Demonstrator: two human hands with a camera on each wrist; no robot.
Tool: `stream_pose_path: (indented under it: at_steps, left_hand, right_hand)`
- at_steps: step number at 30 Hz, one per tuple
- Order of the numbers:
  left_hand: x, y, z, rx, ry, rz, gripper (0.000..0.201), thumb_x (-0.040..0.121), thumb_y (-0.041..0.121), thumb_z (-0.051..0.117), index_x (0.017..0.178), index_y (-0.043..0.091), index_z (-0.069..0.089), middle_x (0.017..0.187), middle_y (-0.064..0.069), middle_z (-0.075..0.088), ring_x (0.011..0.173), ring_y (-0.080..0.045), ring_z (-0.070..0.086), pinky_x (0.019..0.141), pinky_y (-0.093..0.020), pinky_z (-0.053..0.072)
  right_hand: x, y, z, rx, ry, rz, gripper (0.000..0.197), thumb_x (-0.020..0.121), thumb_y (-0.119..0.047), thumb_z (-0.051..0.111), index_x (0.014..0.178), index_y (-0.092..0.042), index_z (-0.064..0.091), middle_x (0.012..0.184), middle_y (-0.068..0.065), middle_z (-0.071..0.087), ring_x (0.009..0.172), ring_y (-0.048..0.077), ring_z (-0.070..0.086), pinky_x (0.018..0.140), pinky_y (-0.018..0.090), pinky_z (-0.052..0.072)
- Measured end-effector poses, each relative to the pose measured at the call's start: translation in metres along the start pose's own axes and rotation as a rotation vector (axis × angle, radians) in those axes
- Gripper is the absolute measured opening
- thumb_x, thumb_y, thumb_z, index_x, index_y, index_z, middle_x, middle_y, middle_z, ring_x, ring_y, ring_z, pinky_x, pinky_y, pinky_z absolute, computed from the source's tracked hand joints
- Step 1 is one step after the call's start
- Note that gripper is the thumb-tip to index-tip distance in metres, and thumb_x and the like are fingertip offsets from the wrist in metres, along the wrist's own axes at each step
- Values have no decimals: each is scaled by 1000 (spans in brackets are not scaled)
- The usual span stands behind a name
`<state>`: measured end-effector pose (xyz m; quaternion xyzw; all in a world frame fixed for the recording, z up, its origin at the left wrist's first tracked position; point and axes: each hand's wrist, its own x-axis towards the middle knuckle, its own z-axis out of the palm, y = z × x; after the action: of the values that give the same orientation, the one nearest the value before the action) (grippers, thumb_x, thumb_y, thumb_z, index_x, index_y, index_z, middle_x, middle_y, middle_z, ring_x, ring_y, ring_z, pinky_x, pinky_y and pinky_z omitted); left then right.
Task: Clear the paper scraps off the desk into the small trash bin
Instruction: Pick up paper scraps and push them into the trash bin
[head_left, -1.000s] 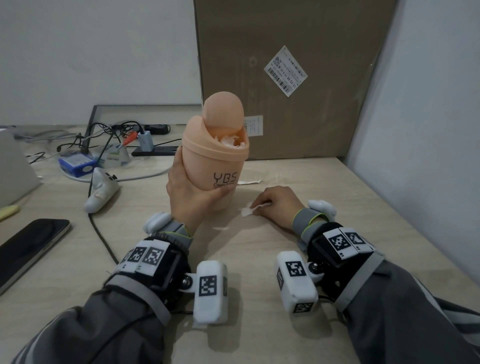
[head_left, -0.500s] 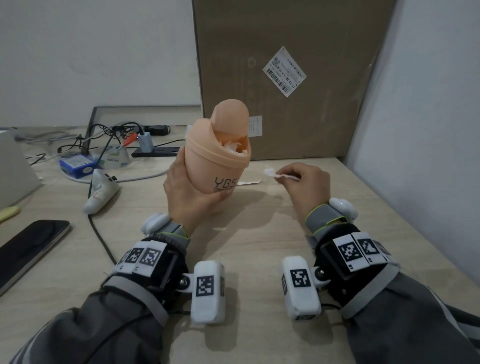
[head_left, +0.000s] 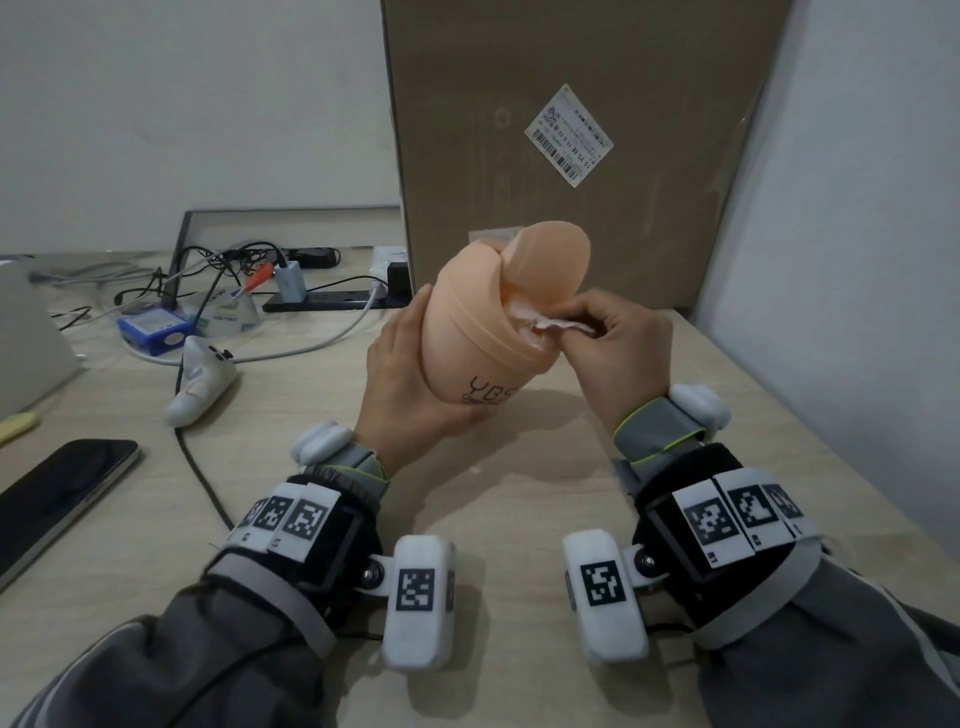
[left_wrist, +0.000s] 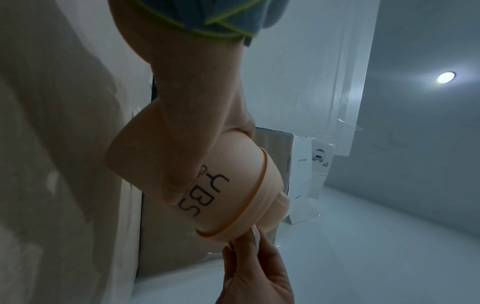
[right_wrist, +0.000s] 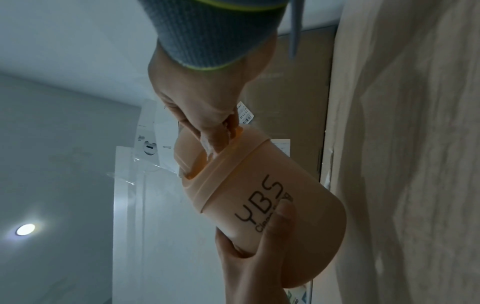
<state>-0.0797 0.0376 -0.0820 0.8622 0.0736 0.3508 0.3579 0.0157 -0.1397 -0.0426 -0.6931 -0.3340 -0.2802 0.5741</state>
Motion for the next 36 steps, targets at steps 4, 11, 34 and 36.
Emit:
stream_pose_path:
  at_steps: [4, 11, 34, 36]
  left_hand:
    - [-1, 1, 1, -4, -32, 28, 132, 46, 64, 76, 161, 24, 26, 151, 2, 40, 139, -25, 39, 117, -51, 34]
    - [-3, 6, 1, -24, -55, 16, 131, 44, 65, 72, 160, 28, 24, 147, 6, 38, 136, -16, 34, 118, -48, 33]
    - [-1, -4, 2, -43, 12, -74, 137, 43, 65, 80, 162, 27, 25, 154, -4, 42, 140, -27, 42, 116, -57, 39]
    - [-1, -4, 2, -49, 11, -79, 137, 43, 65, 81, 162, 29, 23, 155, -4, 41, 141, -26, 41, 116, -57, 38]
  right_hand:
    - [0, -1, 1, 0, -86, 25, 10, 70, -14, 80, 78, -11, 77, 69, -7, 68, 62, -9, 59, 61, 5, 41]
    - [1, -3, -2, -108, -305, 25, 24, 80, -36, 59, 89, -21, 76, 77, -3, 73, 74, 17, 65, 67, 39, 52]
    - [-3, -15, -5, 38, -91, 4, 68, 93, -44, 15, 66, -18, 72, 67, -12, 66, 76, 17, 60, 87, 54, 41]
    - [-3, -11, -5, 17, -100, 11, 68, 92, -45, 14, 65, -20, 71, 69, -9, 68, 78, 18, 60, 88, 53, 40]
